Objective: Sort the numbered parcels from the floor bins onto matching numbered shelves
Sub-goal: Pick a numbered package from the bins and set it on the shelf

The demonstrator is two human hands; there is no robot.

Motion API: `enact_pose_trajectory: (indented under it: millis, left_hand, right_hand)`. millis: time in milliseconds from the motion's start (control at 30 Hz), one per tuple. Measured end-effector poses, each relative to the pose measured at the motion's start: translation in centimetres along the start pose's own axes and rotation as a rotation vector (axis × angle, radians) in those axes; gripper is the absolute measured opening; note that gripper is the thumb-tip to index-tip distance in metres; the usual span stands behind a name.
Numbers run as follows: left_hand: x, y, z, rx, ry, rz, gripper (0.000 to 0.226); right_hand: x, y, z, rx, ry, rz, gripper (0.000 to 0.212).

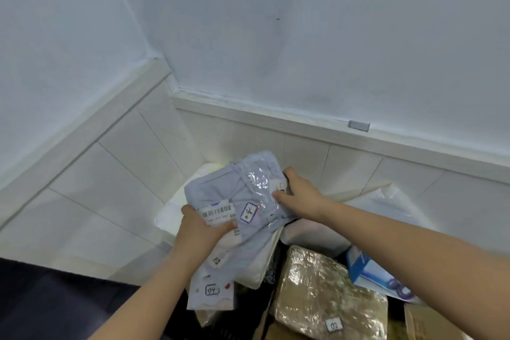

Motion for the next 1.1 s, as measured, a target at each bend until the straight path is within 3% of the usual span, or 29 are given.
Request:
enact_pose_trajectory:
  millis: [167, 467, 533, 700, 800, 1100]
  left_hand:
    - [7.1, 2.3, -2.6, 0.084, 0.009, -0.085, 0.076]
    - [19.2, 9.1, -7.8, 0.02, -0.049, -0.232, 0.078]
    - [21.7, 11.2, -9.1, -0.005, -0.075, -0.274, 0.081]
    - [27.7, 15.3, -11.3, 0.01, -0.158, -0.387, 0.099]
    - [31.3, 16.9, -11.2, 0.049, -0.176, -0.436, 0.114]
    - [41.5, 19.1, -5.3, 0.175, -0.093, -0.584, 0.093]
  right_hand:
    - [5.0, 3.5, 3.7, 0.021, 0.071, 0.014, 0.037]
    - [16.0, 9.3, 10.3, -0.05, 0.236, -0.014, 0.028]
    - [18.5, 10.3, 11.6, -0.109, 0.273, -0.008, 0.039]
    - [23.8, 11.1, 13.7, -0.203, 0.368, 0.072, 0.105]
    - [26.4, 10.4, 15.4, -0.274, 0.432, 0.174, 0.093]
    - [30.4, 4.3, 19.4, -0.107, 0.526, 0.352, 0.087]
Point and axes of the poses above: each hand's wrist, its own x-axis away from the middle knuckle, its own y-axis out of the back of the hand, z = x × y, the point moved 9 cm from there along -x, towards the middle knuckle, and after that the axes turned 2 degrees about z, right-handed, at the moved point
